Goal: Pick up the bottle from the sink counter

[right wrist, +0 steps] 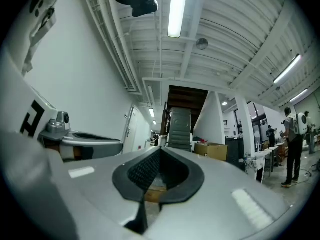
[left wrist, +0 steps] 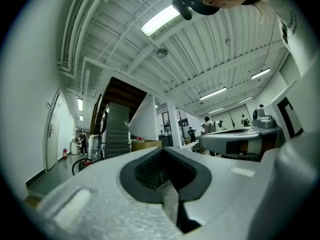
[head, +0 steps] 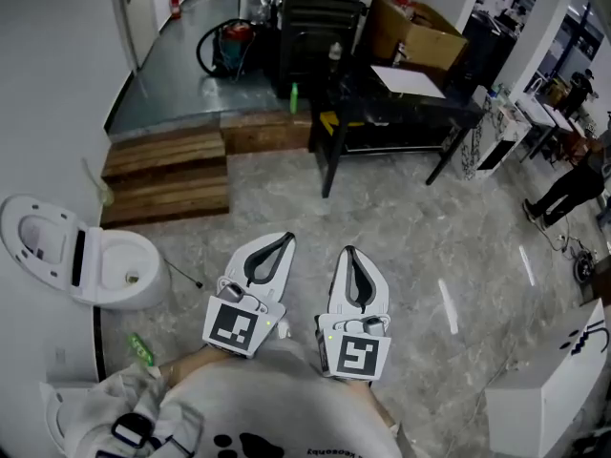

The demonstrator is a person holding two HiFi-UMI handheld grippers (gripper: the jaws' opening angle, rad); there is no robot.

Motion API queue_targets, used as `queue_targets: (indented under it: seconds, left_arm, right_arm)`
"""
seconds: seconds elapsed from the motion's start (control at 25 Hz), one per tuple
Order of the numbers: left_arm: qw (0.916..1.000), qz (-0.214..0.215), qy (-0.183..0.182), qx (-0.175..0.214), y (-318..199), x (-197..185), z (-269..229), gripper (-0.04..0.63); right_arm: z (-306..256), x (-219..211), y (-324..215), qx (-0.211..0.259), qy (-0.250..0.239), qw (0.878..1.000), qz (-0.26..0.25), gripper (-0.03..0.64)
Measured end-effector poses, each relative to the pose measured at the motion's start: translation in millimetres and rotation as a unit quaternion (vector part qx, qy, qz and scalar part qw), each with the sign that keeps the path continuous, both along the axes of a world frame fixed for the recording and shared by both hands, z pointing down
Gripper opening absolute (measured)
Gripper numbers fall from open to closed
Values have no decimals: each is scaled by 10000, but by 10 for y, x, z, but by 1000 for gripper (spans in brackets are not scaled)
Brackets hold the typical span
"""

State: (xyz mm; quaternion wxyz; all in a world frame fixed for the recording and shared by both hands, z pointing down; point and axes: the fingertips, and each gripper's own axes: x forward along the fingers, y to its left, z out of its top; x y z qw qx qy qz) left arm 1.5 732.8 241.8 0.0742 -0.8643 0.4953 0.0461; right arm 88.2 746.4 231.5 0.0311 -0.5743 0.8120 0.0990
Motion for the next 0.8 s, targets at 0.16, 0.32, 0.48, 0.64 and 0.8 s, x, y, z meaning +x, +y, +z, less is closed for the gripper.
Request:
queue_targets:
  seconds: [0.16, 0.32, 0.48, 0.64, 0.8]
  left_arm:
    - [10000, 7, -8, 33, -124, 10, 8, 2]
    - [10000, -52, 23, -7, -341, -37, 21, 2]
    - [9999, -125, 49, 9, -709, -137, 17, 2]
    - [9998, -183, 47, 108, -1187, -255, -30, 2]
    - [9997, -110, 20, 197, -1742, -330, -93, 2]
  right_arm:
    - [53, 18, -149, -105, -40, 9999, -13, 2]
    - [39, -7, -392, -90, -38, 10000, -19, 2]
    - [20, -88, -783, -36, -4, 10000, -54, 2]
    - [-9, -283, -1271, 64, 153, 9998, -134, 2]
    - [-23, -382, -1831, 62, 233, 9997, -47, 2]
